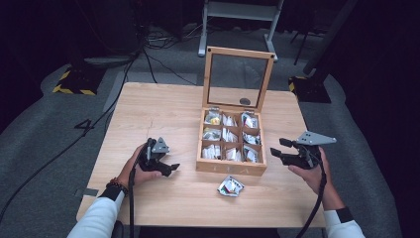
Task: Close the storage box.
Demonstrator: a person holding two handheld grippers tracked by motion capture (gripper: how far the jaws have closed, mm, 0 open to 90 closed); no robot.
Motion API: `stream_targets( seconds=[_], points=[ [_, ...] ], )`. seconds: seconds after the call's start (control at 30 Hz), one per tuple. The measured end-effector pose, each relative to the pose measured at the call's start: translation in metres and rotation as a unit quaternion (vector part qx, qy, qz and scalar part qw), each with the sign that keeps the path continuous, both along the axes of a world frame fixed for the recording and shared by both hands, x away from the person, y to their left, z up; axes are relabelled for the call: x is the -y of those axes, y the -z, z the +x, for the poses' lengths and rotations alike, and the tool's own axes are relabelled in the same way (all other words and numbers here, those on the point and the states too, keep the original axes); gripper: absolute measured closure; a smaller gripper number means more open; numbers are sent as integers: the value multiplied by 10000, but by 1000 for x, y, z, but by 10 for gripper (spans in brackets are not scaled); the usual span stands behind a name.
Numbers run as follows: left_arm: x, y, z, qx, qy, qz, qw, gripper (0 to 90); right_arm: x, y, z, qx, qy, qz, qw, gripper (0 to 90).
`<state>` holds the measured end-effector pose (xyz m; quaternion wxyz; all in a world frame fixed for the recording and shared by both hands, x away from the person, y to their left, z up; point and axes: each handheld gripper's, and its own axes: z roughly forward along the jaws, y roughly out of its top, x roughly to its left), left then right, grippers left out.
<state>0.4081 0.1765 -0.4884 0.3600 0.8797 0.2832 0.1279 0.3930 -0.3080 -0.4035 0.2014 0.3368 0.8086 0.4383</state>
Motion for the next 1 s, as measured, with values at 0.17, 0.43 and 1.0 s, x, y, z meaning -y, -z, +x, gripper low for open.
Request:
stream_targets(
  seconds=[0.17,0.43,1.0],
  points=[
    [3,-11,13,133,-38,-238,9996,180,2,3,17,-53,207,-128,9997,405],
    [2,-35,36,167,20,-736,9971,193,-2,0,42,-65,443,-404,9982,401],
    [49,-72,101,340,-237,-1041,9937,209,-17,-1,102,-50,560,-111,9984,388]
  ],
)
